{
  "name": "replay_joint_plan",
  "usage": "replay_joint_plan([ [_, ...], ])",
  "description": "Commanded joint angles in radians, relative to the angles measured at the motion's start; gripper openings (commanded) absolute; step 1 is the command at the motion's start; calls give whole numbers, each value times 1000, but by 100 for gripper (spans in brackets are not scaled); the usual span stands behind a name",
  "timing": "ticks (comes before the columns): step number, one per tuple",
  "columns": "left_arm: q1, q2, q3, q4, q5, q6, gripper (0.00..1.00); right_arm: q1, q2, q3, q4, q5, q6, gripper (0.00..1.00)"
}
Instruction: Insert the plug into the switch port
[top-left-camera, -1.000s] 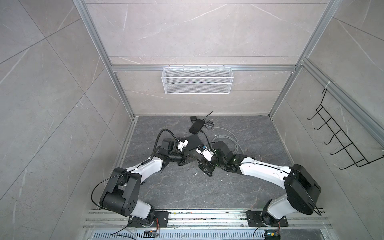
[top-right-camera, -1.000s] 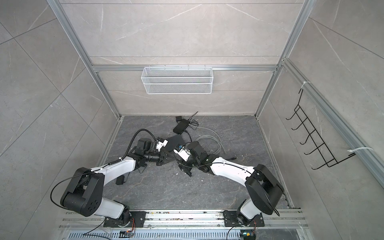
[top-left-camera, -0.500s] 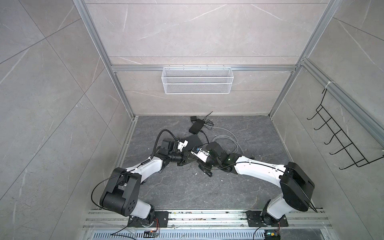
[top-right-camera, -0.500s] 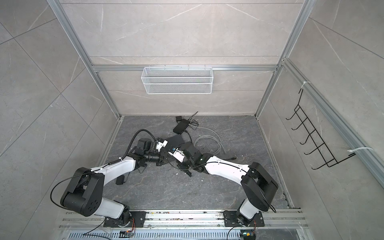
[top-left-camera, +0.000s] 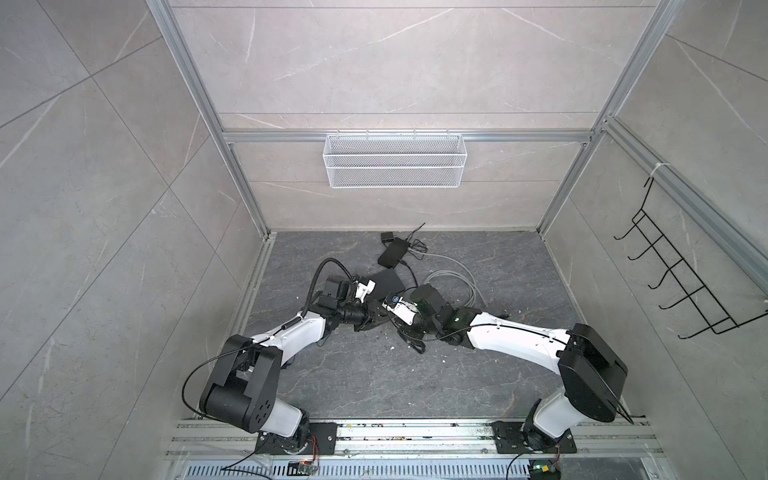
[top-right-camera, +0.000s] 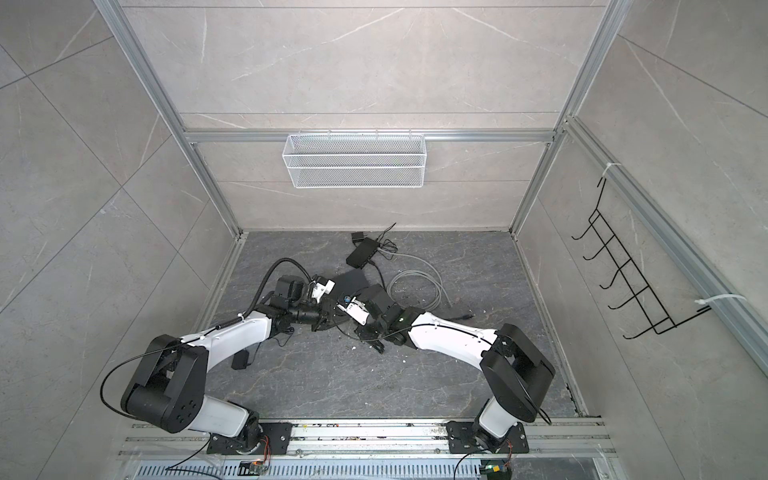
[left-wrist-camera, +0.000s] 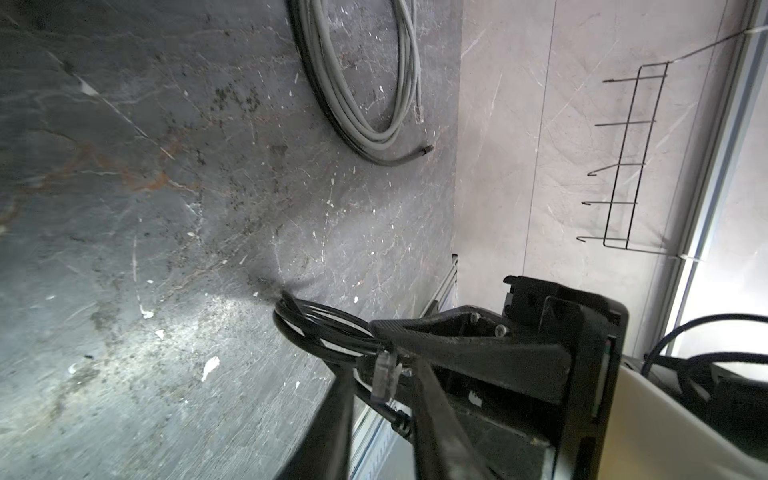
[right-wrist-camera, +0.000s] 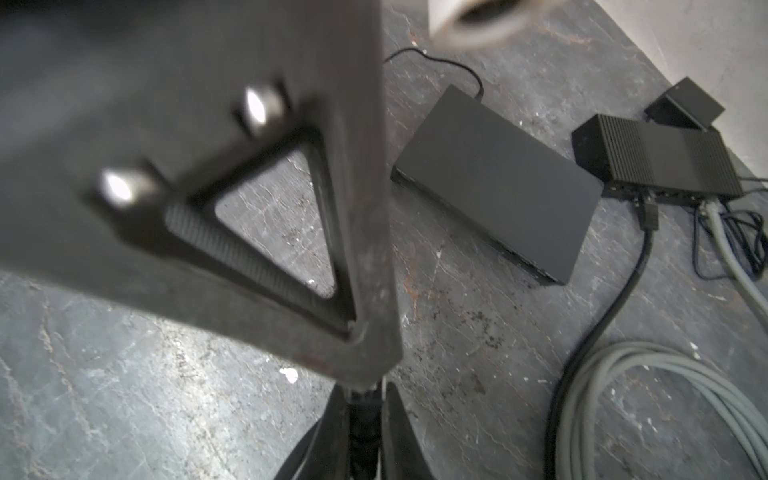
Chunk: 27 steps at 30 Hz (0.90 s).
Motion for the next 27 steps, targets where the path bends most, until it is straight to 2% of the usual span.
replay_joint_plan([
  [1, 55, -8, 121, -135, -127, 104, 36, 4, 46, 35, -82, 8, -12, 4],
  [4, 103, 30, 204, -198, -269, 183, 37, 2, 90, 55, -102, 4, 0, 4],
  [8, 125, 136, 314, -225, -543, 339, 39, -10, 179, 135, -146, 45, 40, 4],
  [10, 142, 217, 373, -219, -610, 410, 39, -15, 231, 194, -184, 68, 62, 3],
  [14, 175, 401, 527, -194, -557, 470, 39, -29, 347, 308, -230, 86, 114, 4],
  [18, 174, 547, 661, -181, -475, 486, 39, -51, 426, 367, -199, 38, 153, 3],
  [27, 168, 722, 839, -213, -333, 520, 39, -88, 552, 438, -95, -21, 278, 3],
])
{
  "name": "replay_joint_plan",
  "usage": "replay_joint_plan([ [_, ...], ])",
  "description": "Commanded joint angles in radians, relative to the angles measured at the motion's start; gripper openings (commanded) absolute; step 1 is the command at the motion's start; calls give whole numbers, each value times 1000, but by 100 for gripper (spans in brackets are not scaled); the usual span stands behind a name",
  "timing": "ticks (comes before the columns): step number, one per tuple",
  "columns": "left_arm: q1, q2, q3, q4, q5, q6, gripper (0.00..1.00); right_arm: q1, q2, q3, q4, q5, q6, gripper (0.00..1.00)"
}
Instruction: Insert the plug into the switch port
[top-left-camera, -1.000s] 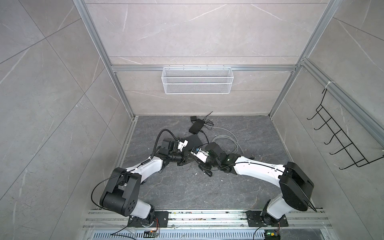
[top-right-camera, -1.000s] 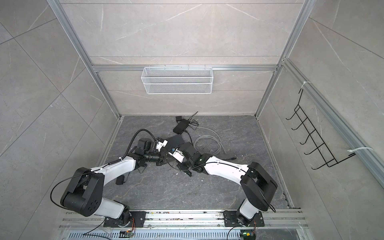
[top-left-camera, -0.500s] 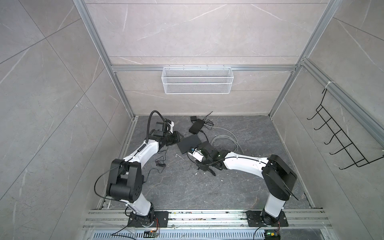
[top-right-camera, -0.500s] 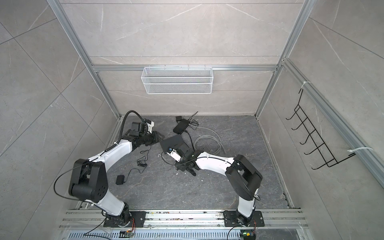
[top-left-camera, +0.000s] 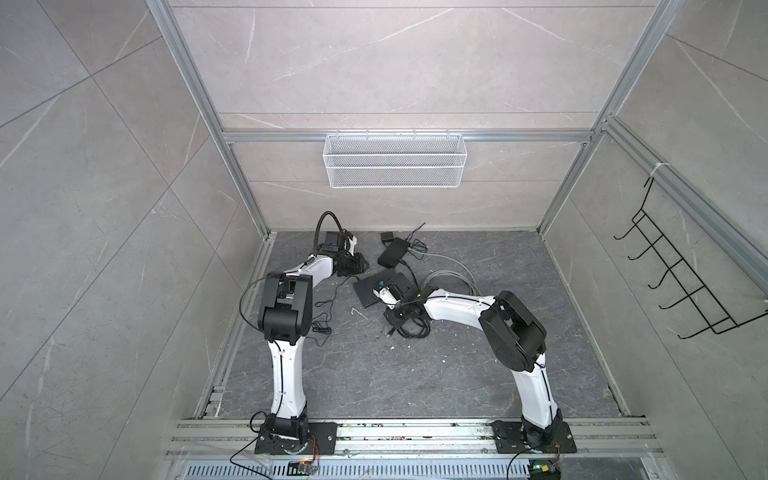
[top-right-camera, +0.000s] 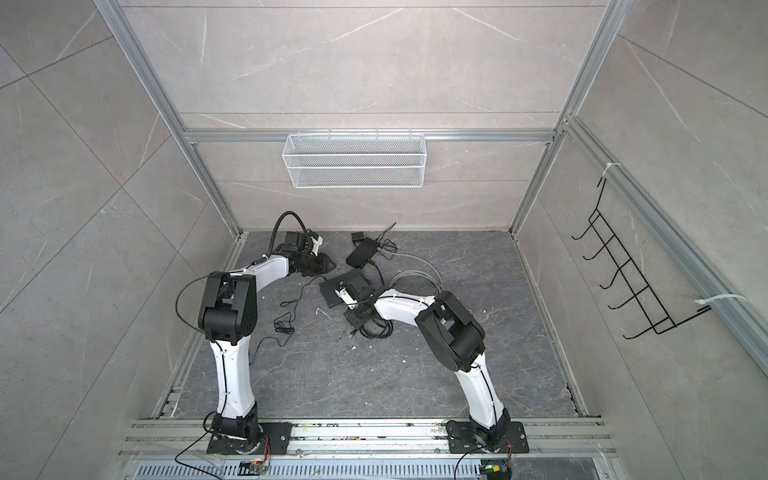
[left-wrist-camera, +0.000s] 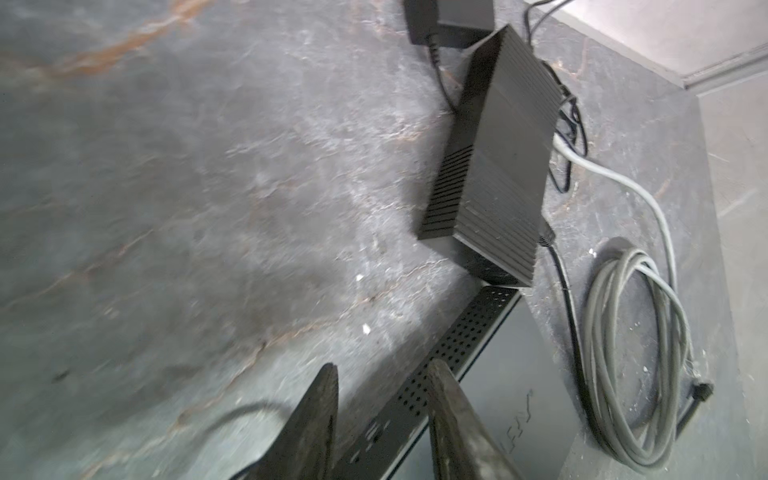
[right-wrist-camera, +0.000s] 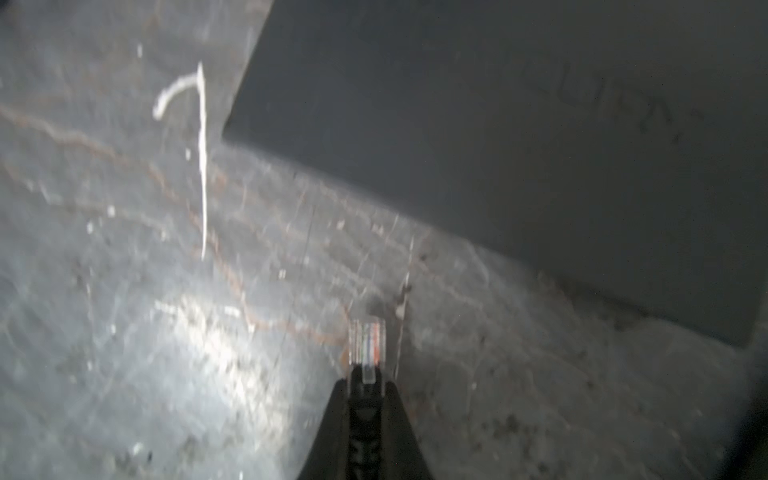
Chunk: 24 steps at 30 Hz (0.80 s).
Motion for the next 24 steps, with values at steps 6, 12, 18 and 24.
replay_joint_plan([
  [6, -13, 74, 90, -39, 183, 61, 39, -28, 79, 18, 98, -50, 142, 3],
  [12, -39, 82, 68, -68, 194, 48, 38, -28, 84, 40, 95, -91, 155, 3],
  [18, -58, 47, 22, -150, 184, 78, 36, -34, 108, 84, 38, -92, 196, 3],
  [24, -58, -8, -41, -251, 139, 108, 35, -47, 95, 66, 47, -80, 276, 3],
])
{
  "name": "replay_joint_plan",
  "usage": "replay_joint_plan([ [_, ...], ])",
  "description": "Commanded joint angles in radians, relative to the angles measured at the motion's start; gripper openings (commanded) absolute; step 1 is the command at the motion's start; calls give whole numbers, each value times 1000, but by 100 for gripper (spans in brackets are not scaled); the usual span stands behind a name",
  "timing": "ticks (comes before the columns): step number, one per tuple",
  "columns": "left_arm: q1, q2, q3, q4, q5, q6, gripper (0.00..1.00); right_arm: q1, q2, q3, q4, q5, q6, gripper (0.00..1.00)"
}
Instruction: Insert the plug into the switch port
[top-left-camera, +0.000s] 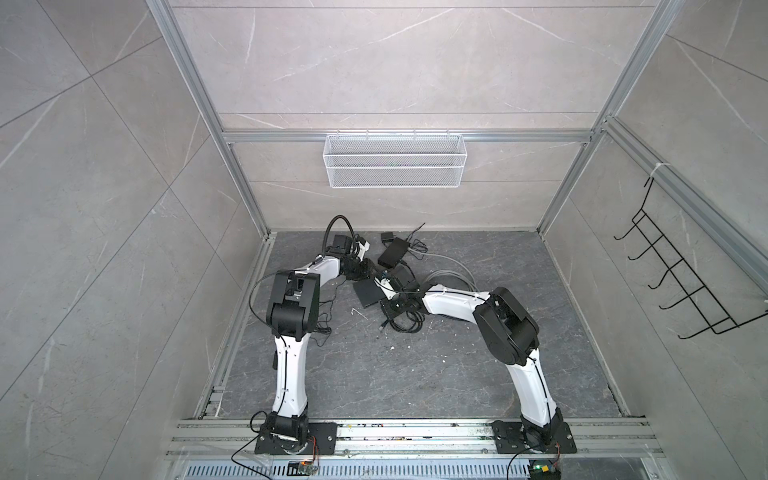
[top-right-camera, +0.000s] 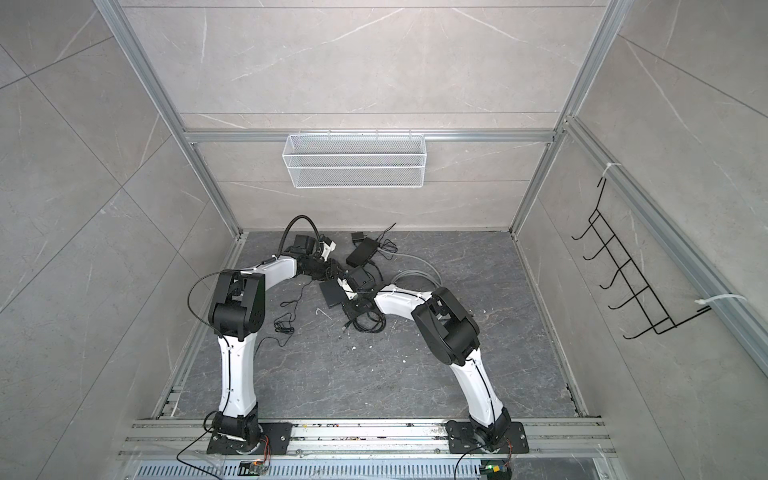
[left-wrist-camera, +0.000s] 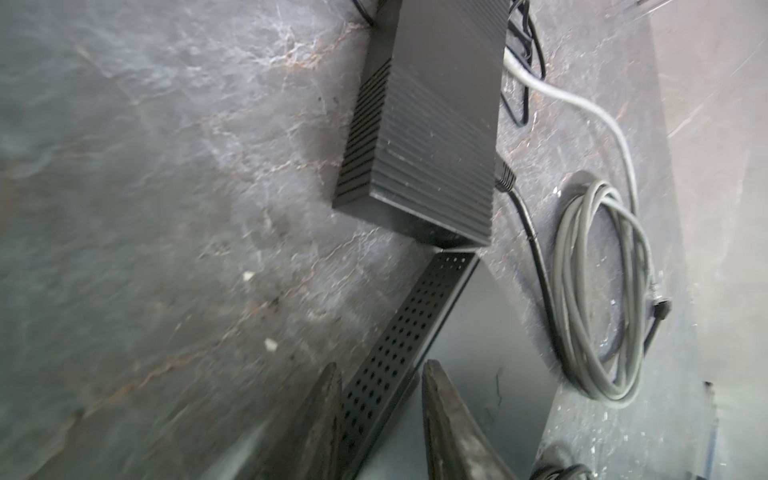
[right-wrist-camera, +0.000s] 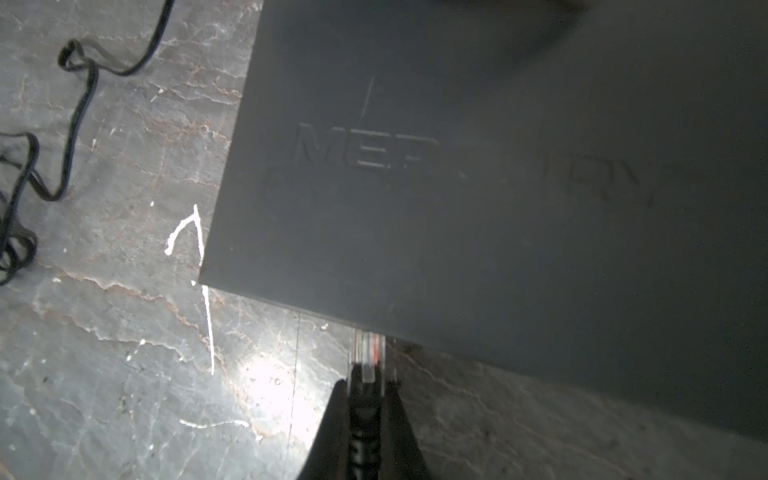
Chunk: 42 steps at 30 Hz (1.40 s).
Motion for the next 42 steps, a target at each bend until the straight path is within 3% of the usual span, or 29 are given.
replay_joint_plan([
  [1, -20, -60, -62, -202, 20, 28, 35, -10, 28, -4, -14, 21, 73, 3],
  [6, -20, -71, -88, -274, 90, 50, 33, -9, 44, 15, -20, 37, 82, 3],
  [15, -22, -40, -65, -392, 103, 80, 30, 7, 59, 58, -50, 35, 104, 3],
  [23, -35, -35, -49, -523, 155, 129, 27, 49, 85, 44, -70, 180, -16, 3],
  [29, -42, -33, -75, -574, 151, 143, 24, 48, 61, -33, 34, 285, 18, 3],
  [38, -48, -7, -72, -625, 127, 179, 22, 49, 37, -37, 49, 364, 36, 4],
  [42, -50, -5, -79, -651, 141, 194, 22, 50, 2, -69, 137, 347, 26, 4],
])
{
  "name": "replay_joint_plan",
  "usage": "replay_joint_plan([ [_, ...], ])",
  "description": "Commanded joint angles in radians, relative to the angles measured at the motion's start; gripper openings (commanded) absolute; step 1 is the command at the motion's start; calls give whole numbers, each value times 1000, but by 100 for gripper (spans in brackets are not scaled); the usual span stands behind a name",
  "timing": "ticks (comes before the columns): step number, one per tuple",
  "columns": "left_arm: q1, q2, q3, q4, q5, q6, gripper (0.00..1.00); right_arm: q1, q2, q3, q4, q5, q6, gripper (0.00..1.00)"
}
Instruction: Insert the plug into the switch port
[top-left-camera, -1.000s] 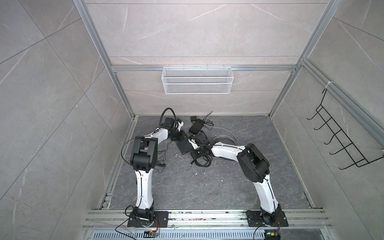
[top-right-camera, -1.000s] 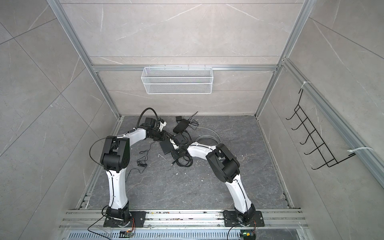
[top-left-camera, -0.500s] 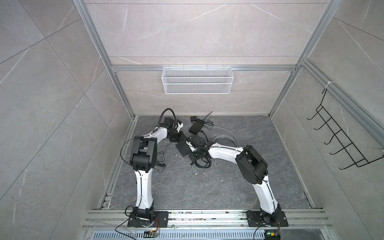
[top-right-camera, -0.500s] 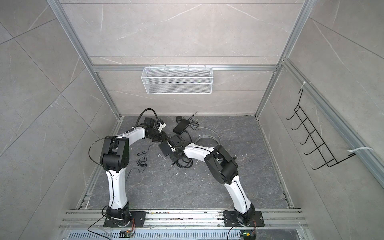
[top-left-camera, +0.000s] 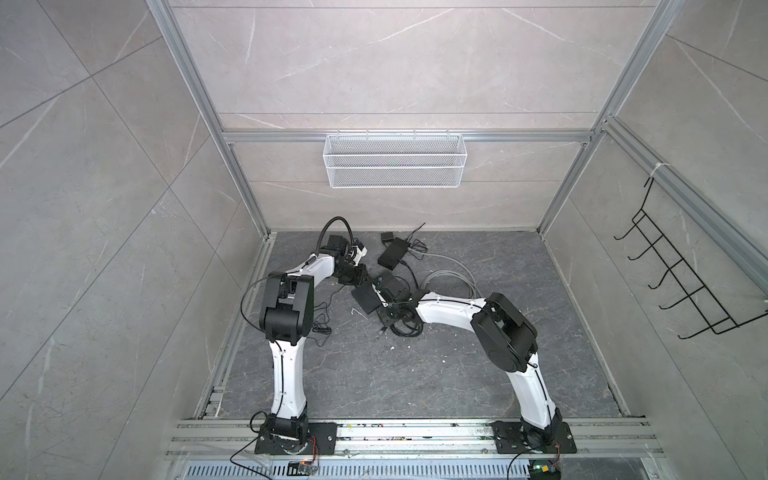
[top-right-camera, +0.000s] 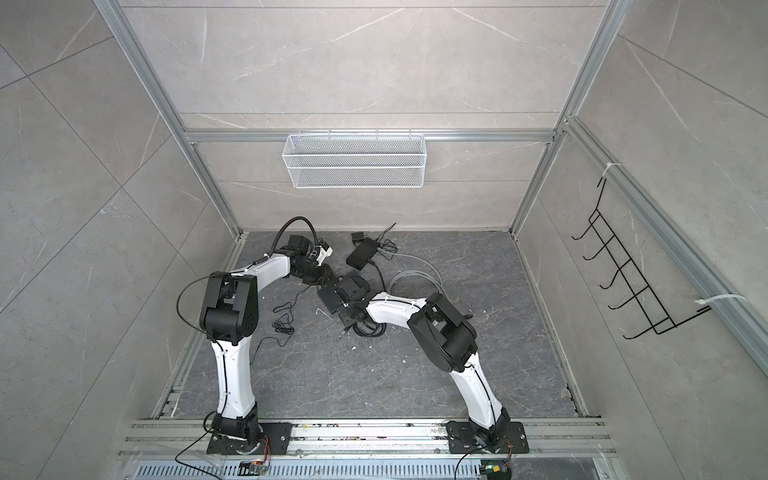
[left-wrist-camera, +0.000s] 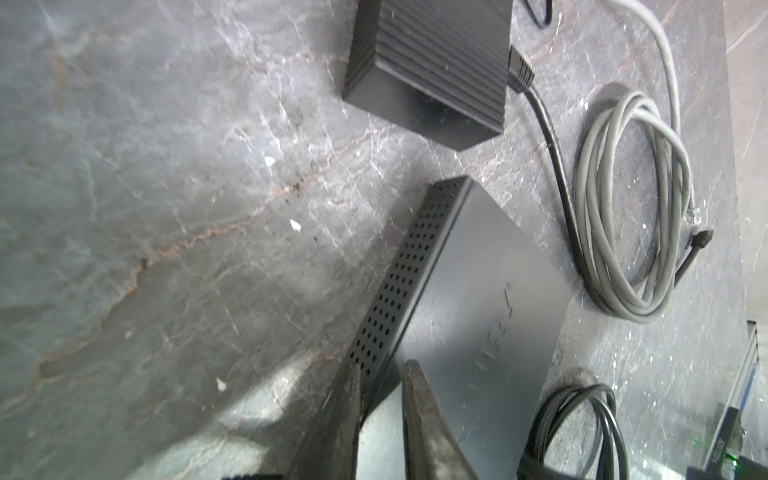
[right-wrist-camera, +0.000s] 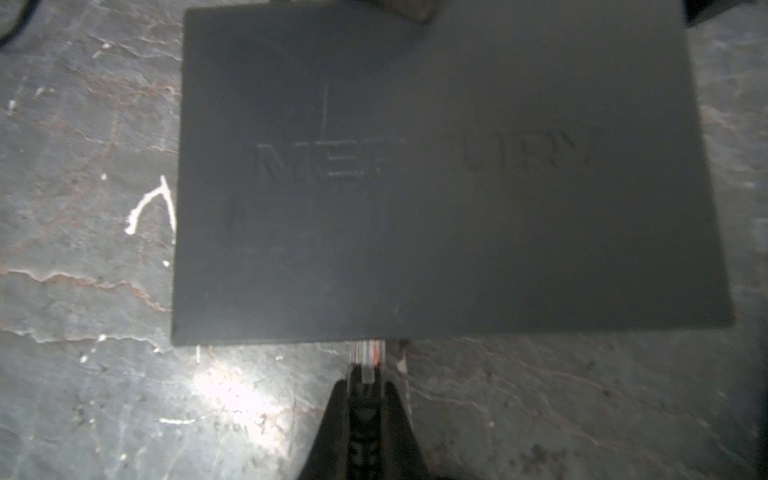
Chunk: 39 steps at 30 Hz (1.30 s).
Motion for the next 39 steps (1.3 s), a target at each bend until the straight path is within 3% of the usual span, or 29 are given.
replay_joint_plan([
  [1, -69, 43, -74, -432, 163, 27, 22, -35, 30, -26, 160, 112, 12, 3],
  [5, -73, 24, -81, -456, 205, 54, 21, -29, 30, -22, 177, 158, 20, 4],
  [9, -76, 28, -67, -482, 181, 82, 21, -25, 35, -22, 195, 44, -62, 4],
  [15, -112, 63, -53, -558, 273, 172, 20, -9, 17, -4, 184, 89, -59, 3],
  [19, -126, 59, -72, -594, 293, 215, 21, 30, 24, 89, 96, 206, -82, 3],
  [24, -126, 36, -103, -579, 291, 219, 20, 43, -18, 72, 183, 233, -145, 2],
  [28, -125, 39, -99, -565, 283, 206, 20, 45, -92, -72, 411, 74, -253, 3],
  [31, -125, 43, -82, -567, 280, 207, 20, 38, -96, -115, 452, -30, -322, 2],
  [34, -126, 36, -73, -575, 318, 214, 20, 35, -85, -85, 387, 18, -348, 1],
  [39, -134, 10, -89, -573, 316, 211, 19, 26, -46, -43, 391, 66, -285, 1],
])
